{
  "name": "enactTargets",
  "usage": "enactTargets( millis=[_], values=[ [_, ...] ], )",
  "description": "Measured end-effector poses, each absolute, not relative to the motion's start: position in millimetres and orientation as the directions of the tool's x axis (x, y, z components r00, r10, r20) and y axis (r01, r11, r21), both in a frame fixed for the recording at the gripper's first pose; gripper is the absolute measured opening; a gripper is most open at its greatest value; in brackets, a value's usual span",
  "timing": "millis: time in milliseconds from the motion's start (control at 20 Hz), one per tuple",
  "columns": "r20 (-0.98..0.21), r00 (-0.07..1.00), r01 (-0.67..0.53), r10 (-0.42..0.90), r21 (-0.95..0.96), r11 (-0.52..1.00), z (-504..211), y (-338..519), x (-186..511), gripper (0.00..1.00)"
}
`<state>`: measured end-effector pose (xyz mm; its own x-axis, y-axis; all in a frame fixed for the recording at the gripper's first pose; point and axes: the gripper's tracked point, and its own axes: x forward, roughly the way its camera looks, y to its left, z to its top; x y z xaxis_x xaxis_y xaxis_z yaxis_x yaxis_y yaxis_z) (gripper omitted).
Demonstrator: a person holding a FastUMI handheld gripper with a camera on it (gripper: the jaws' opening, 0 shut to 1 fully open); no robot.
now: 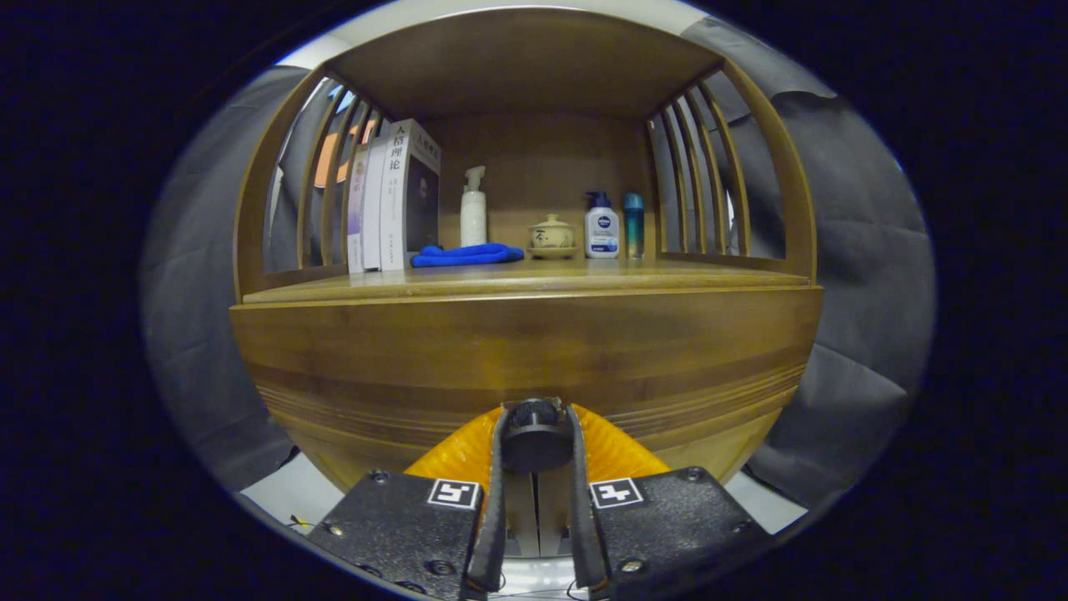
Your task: Pull open the drawer, take out the items inside it, and place them on the countertop above the cabinet.
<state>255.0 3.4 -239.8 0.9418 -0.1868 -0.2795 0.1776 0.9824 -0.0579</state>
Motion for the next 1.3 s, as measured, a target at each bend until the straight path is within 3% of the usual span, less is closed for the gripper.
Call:
enactTargets(
  millis=[1300],
  values=[
    [-0.331, 0.939, 0.073, -0.090, -0.065, 0.995, -247.7, 16.3, 82.1, 0.35]
  ],
)
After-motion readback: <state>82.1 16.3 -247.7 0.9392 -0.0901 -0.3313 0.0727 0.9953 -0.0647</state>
